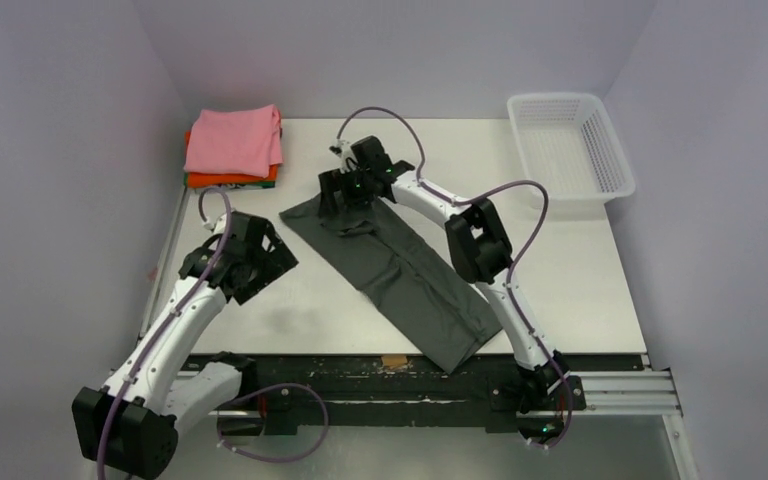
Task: Fold and stack the t-shirts
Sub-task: Rotate the tshirt 90 degrees
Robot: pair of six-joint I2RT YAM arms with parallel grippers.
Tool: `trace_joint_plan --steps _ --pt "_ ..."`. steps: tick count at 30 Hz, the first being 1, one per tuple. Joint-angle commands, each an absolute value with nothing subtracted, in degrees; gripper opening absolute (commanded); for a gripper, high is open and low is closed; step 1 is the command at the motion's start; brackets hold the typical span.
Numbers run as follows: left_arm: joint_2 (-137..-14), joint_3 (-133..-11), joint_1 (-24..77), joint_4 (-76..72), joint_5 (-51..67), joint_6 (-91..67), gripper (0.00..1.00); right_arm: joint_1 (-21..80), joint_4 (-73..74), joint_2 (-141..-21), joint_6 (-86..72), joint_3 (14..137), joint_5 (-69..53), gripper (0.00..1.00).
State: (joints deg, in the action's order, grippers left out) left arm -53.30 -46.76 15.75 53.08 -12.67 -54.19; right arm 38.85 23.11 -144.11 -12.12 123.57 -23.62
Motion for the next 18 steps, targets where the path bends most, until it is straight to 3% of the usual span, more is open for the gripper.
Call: trace_joint_plan --steps 1,10,18 --pt "-59.0 -51.6 15.5 45.1 -8.2 -50.2 1.0 27.8 23.7 -149.5 -25.7 125.4 -15.6 0.98" --pt "-75.9 -62.4 15.6 38.6 4.4 -44.7 1.0 17.0 24.7 -156.7 -37.7 138.9 -3.1 0.99" --pt "-87.5 -70.6 19.5 40.0 11.9 -38.5 1.0 11.6 25.8 -157.0 -42.3 142.2 4.6 0.99"
